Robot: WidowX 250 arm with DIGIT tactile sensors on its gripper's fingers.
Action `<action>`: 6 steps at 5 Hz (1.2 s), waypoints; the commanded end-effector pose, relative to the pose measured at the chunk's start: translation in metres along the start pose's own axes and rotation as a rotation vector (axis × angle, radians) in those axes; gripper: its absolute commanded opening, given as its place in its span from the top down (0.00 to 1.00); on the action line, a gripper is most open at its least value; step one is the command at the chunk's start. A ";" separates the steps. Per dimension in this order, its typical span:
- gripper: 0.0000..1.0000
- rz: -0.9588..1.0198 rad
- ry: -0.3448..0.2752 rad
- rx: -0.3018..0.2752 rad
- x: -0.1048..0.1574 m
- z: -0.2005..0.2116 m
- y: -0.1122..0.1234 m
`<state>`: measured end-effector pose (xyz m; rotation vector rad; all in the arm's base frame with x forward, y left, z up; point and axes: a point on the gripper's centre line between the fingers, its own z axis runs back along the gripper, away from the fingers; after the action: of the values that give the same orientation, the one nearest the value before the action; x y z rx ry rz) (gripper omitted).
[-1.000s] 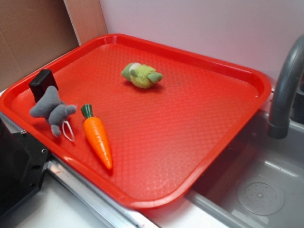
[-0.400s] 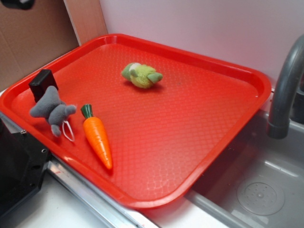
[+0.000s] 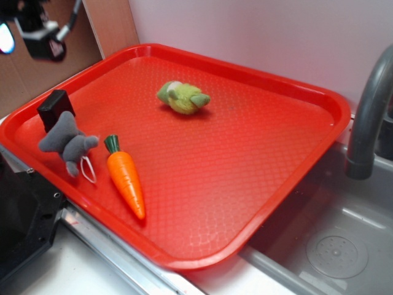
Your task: Grab the black box.
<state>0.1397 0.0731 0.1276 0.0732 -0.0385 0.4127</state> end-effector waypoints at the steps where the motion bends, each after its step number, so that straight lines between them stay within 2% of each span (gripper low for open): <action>1: 0.00 0.020 0.076 0.019 -0.006 -0.039 0.008; 2: 0.00 0.019 0.121 0.037 -0.008 -0.058 0.013; 3: 0.00 0.036 0.121 0.026 -0.005 -0.070 0.018; 5: 0.00 -0.017 0.072 0.041 0.002 -0.064 0.023; 6: 0.00 0.017 -0.075 -0.009 0.000 -0.058 0.033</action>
<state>0.1327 0.1033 0.0700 0.0756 -0.1017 0.4189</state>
